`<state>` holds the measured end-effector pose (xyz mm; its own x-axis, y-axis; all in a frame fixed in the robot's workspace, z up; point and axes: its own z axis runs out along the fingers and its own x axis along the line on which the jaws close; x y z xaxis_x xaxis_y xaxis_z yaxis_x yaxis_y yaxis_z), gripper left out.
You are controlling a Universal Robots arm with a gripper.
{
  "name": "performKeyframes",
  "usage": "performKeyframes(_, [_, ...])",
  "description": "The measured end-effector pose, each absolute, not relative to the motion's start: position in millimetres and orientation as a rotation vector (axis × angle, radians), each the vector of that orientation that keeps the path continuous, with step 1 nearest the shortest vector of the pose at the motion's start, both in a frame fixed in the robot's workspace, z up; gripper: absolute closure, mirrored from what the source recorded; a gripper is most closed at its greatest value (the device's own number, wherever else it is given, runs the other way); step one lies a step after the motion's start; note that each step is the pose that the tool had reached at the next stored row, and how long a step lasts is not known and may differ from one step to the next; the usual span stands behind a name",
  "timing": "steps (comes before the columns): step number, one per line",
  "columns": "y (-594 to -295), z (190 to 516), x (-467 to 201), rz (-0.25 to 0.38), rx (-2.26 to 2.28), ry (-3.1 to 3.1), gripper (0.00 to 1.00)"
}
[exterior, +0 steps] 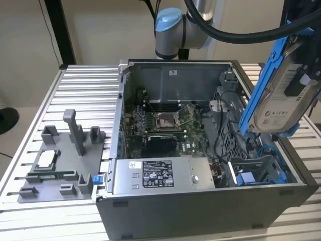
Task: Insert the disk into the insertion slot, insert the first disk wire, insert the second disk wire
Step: 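Insert the disk into the insertion slot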
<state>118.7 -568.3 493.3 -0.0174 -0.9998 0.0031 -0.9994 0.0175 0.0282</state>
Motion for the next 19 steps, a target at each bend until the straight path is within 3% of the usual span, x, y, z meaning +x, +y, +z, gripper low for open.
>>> performKeyframes(19, [-568.3,490.4,118.7,-0.026,2.187,-2.226,1.0])
